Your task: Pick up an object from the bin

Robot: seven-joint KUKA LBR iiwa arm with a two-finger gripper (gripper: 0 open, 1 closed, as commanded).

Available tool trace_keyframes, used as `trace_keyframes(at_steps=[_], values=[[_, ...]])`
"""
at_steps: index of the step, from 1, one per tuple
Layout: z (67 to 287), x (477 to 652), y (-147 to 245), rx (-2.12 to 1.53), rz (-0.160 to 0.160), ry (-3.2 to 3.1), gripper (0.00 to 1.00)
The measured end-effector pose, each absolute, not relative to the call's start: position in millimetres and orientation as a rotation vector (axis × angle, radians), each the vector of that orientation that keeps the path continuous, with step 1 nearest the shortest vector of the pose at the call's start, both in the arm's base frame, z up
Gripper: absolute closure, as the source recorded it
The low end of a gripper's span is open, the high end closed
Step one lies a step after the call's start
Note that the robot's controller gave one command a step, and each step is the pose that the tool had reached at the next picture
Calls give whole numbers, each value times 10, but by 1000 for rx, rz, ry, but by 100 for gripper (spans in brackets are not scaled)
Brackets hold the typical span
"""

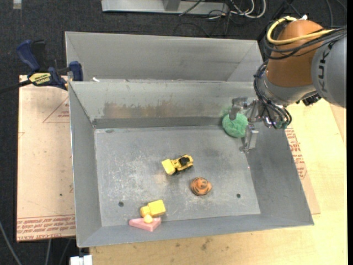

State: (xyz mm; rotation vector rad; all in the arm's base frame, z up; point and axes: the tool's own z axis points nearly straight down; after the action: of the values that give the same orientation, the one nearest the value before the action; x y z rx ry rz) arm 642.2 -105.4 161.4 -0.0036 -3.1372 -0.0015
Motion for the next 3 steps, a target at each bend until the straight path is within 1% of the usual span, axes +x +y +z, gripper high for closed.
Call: trace_keyframes(at_steps=[1,2,3], values=[[1668,6435,-1050,-1,0,-3144,0],[827,6577,-1363,-107,-1,-3149,0],[654,6562,-1489,-121,-6,-3139,0]])
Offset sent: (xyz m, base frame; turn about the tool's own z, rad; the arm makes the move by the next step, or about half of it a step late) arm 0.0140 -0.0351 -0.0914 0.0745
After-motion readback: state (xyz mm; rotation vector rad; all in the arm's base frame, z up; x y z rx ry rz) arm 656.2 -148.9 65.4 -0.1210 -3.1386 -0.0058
